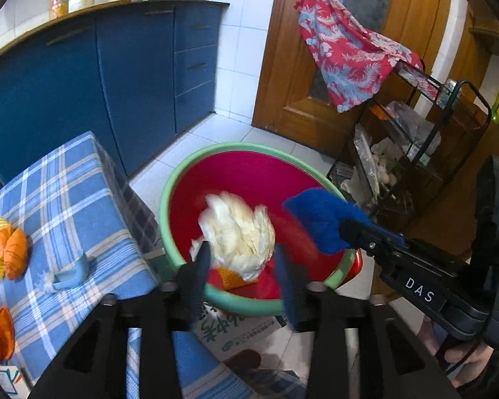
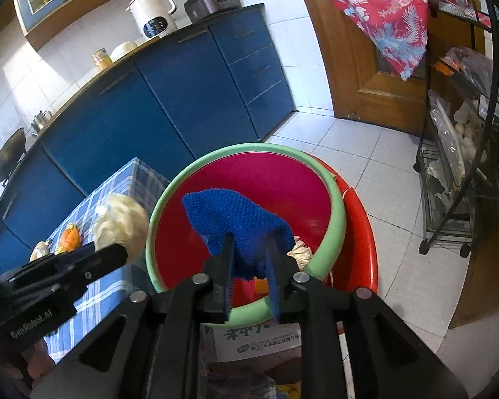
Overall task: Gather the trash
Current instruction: 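Carry the wrap and blue cloth over the red bucket while both tools open to release, then move the left tool to the yellow sponge while the right tool grasps the orange mesh bag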
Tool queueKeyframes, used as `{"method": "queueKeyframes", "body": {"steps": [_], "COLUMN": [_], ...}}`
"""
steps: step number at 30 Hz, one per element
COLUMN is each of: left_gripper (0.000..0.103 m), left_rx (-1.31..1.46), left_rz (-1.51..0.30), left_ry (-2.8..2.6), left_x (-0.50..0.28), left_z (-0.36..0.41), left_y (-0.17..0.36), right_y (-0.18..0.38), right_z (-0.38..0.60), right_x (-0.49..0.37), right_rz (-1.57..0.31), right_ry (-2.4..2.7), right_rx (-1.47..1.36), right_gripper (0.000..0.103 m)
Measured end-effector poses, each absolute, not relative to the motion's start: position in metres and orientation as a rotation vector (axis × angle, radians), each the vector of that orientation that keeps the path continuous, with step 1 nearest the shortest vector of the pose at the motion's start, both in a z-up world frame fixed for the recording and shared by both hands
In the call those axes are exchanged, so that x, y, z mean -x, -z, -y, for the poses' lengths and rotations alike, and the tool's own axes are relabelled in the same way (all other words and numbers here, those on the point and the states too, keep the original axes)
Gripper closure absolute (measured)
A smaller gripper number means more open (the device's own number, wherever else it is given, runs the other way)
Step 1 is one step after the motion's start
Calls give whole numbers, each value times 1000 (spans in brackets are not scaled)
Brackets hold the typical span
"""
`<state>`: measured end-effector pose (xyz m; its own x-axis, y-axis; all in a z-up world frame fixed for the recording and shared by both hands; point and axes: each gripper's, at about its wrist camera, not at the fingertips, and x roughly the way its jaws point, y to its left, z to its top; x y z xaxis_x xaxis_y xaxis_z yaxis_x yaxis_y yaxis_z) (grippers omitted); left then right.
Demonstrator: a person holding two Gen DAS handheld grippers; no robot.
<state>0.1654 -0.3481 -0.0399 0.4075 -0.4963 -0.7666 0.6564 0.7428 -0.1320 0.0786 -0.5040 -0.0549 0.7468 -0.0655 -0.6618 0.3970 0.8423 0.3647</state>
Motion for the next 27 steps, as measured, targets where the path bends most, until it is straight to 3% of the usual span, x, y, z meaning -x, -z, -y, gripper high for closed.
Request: {"method": "queueKeyframes", "body": {"steps": [5,27], "left_gripper": [50,49], "left_rx": [-194,-74], "left_rz": [-884,-820], "left_ry": [714,569], "left_x": [-166,-148], "left_z": [343,259], "left_y": [36,-7], "right_y": [52,6], "right_z": [506,450], "right_x": [-76,-67], "right_rz": [-667,-604], "right_ry": [273,149], "right_rx": [-522,-476], "right_gripper": [65,63]}}
